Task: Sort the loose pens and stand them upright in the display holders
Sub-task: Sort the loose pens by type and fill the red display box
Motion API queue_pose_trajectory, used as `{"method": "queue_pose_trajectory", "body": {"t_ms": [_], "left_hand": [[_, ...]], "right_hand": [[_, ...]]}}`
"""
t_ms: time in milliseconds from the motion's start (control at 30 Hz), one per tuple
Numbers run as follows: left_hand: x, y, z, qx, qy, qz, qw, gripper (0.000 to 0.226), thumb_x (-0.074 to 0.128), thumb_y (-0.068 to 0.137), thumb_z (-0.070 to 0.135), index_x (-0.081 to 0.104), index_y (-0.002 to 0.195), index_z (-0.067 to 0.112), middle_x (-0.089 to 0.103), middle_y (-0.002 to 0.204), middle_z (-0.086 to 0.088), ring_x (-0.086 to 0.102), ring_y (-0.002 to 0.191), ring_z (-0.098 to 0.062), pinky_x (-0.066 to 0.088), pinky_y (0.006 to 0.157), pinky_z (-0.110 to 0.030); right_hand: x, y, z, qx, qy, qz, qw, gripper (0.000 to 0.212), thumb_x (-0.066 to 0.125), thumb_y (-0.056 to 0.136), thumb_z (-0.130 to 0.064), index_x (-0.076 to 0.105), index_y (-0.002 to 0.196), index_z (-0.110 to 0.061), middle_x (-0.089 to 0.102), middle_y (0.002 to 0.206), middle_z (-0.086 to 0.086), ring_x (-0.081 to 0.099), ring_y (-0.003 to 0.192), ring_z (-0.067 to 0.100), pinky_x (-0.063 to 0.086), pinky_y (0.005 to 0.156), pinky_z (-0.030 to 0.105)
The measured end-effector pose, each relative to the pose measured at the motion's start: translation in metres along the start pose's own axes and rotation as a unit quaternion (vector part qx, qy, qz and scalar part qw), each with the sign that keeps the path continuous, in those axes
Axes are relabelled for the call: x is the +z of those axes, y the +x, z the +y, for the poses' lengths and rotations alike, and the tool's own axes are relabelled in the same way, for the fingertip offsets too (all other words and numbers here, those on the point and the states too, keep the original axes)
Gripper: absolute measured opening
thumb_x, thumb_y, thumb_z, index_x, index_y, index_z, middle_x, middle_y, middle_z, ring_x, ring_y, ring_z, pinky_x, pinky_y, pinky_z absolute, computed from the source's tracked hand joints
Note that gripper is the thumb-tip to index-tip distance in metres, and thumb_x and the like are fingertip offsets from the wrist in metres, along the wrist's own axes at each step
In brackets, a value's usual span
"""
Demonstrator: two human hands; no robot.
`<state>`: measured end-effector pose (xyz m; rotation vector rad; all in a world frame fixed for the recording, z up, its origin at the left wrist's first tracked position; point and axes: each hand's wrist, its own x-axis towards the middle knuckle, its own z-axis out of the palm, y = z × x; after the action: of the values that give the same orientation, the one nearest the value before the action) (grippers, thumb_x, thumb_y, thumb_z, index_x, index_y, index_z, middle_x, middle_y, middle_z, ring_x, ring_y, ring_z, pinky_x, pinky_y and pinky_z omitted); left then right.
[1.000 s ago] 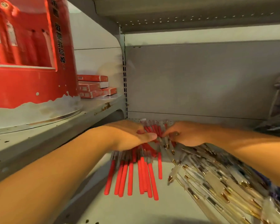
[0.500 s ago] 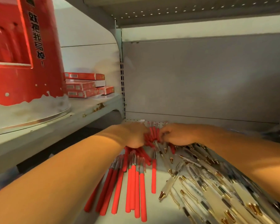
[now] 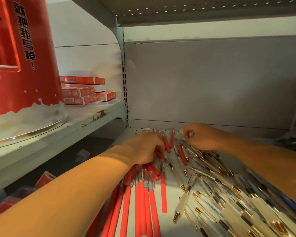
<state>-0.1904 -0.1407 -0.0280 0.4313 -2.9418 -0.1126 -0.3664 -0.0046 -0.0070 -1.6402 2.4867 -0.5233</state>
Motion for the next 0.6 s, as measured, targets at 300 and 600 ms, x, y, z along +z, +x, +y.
{"method": "queue_pose_trajectory", "body": {"t_ms": [300,600], "left_hand": [[0.001,-0.005,-0.002,0.08,0.084,0.034,0.993,0.027,0.06,0.089,0.004,0.067,0.108,0.022,0.062,0.115,0.001,0.059,0.105,-0.018,0.048,0.092,-0.035],[-0.018,-0.015,-0.001,0.154,0.032,0.085,0.984,0.021,0.055,0.088,0.005,0.063,0.099,0.02,0.056,0.094,0.012,0.056,0.085,-0.004,0.048,0.082,-0.024]], "right_hand": [[0.009,-0.002,-0.014,0.012,-0.035,0.002,0.999,0.021,0.067,0.089,-0.034,0.071,0.08,-0.016,0.07,0.081,0.005,0.067,0.074,0.017,0.054,0.066,0.03],[0.012,0.001,-0.036,0.058,-0.057,-0.063,0.995,0.025,0.07,0.085,-0.016,0.056,0.064,-0.017,0.047,0.059,-0.004,0.047,0.051,0.01,0.035,0.046,0.019]]}}
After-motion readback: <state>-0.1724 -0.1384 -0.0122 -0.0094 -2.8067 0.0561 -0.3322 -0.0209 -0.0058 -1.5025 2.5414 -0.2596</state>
